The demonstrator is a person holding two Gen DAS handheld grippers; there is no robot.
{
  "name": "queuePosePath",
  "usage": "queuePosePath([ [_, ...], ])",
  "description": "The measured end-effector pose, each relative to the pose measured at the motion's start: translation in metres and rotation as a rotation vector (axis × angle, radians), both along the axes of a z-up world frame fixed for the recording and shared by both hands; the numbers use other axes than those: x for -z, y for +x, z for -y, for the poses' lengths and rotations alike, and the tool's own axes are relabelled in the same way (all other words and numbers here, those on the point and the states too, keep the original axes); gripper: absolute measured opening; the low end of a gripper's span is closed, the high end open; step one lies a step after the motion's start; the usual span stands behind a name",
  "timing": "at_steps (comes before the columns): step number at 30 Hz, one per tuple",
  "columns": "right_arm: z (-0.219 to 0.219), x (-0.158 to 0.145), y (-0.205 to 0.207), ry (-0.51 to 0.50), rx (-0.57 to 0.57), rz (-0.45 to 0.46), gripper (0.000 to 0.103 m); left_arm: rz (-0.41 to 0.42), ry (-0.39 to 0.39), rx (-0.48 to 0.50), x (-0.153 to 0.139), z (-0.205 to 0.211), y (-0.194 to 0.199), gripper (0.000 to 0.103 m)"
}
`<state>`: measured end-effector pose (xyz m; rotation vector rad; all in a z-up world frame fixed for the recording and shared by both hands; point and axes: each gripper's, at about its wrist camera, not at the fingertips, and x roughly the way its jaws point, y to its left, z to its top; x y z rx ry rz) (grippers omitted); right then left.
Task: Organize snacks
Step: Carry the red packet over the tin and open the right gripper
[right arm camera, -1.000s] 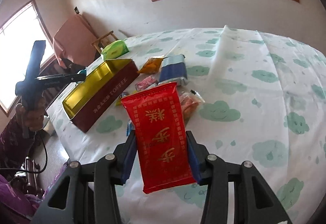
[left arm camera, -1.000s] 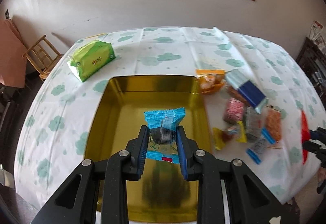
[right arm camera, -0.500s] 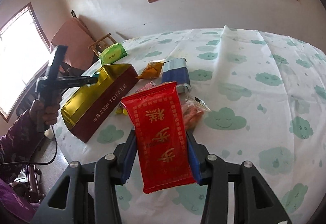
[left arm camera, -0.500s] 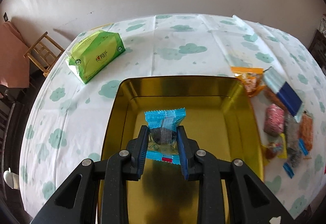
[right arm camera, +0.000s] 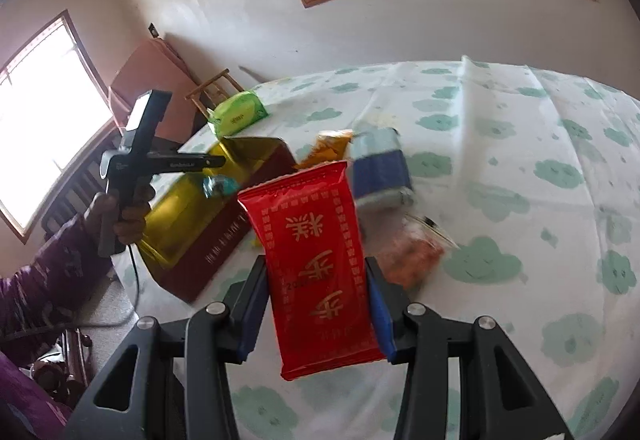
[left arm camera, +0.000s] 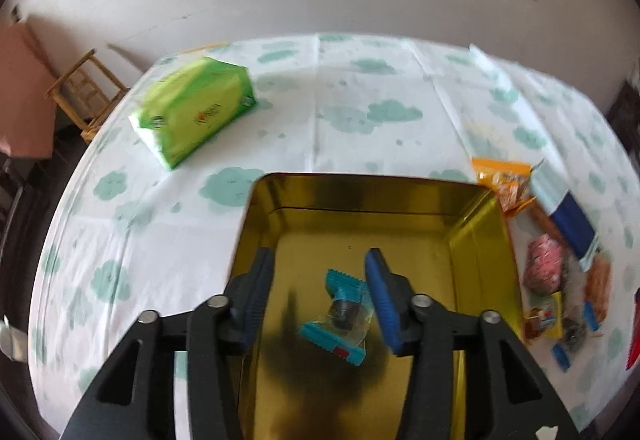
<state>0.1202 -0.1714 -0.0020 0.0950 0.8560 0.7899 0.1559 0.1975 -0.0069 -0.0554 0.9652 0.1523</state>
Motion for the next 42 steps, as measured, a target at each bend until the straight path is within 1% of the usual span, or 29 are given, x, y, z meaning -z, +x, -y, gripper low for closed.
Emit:
queuePosePath([
  [2,-0.019,-0.009,0.005,0.020,-0.032,0.009,0.046,0.044,0.002,-0.041,-0.011,-0.004,-0.016,0.054],
  [3,-0.030,-0.014,0.007,0.035,-0.050,0.008,0.046,0.068,-0.005,-0.061,-0.016,-0.007,-0.024,0.058],
  [4,-0.040,-0.017,0.010,0.051,-0.067,0.003,0.046,0.084,-0.011,-0.077,-0.021,-0.009,-0.031,0.060],
  [6,-0.066,-0.024,0.019,0.080,-0.102,-0.015,0.046,0.112,-0.015,-0.134,-0.029,-0.014,-0.048,0.068],
  [9,-0.106,-0.024,0.035,0.111,-0.138,-0.065,0.046,0.123,0.015,-0.180,-0.037,-0.016,-0.068,0.070],
  [10,-0.119,-0.022,0.039,0.109,-0.142,-0.079,0.047,0.124,0.025,-0.187,-0.038,-0.016,-0.073,0.071],
  [12,-0.145,-0.018,0.048,0.092,-0.149,-0.096,0.046,0.115,0.031,-0.199,-0.039,-0.015,-0.085,0.083],
  [14,-0.169,-0.012,0.055,0.091,-0.162,-0.122,0.046,0.116,0.030,-0.200,-0.040,-0.015,-0.096,0.084],
  [15,-0.180,-0.009,0.059,0.085,-0.164,-0.132,0.046,0.108,0.029,-0.208,-0.040,-0.015,-0.101,0.090],
  [17,-0.201,-0.002,0.066,0.062,-0.172,-0.142,0.046,0.087,0.008,-0.216,-0.038,-0.018,-0.107,0.096],
  [19,-0.220,0.007,0.072,0.028,-0.169,-0.155,0.046,0.093,-0.032,-0.212,-0.037,-0.020,-0.116,0.097],
  [21,-0.233,0.015,0.078,-0.003,-0.164,-0.158,0.046,0.095,-0.056,-0.214,-0.036,-0.022,-0.122,0.103],
  [23,-0.245,0.023,0.083,-0.041,-0.146,-0.160,0.046,0.092,-0.075,-0.234,-0.035,-0.024,-0.129,0.103],
  [25,-0.255,0.031,0.087,-0.074,-0.128,-0.159,0.046,0.069,-0.074,-0.256,-0.032,-0.025,-0.132,0.103],
  [26,-0.258,0.031,0.088,-0.094,-0.118,-0.138,0.046,0.078,-0.081,-0.246,-0.031,-0.024,-0.135,0.103],
  [29,-0.266,0.031,0.090,-0.121,-0.112,-0.113,0.046,0.104,-0.094,-0.219,-0.031,-0.022,-0.143,0.103],
  [30,-0.268,0.031,0.090,-0.130,-0.111,-0.108,0.046,0.111,-0.093,-0.214,-0.032,-0.021,-0.144,0.103],
  [33,-0.276,0.035,0.092,-0.152,-0.107,-0.109,0.047,0.153,-0.051,-0.219,-0.039,-0.016,-0.152,0.103],
  [35,-0.280,0.036,0.091,-0.168,-0.103,-0.096,0.048,0.163,-0.046,-0.206,-0.042,-0.012,-0.154,0.103],
  [38,-0.277,0.033,0.087,-0.135,-0.102,-0.094,0.048,0.164,-0.062,-0.189,-0.044,-0.010,-0.154,0.102],
  [42,-0.256,0.016,0.081,-0.034,-0.070,-0.082,0.049,0.172,-0.073,-0.137,-0.048,0.000,-0.153,0.100],
])
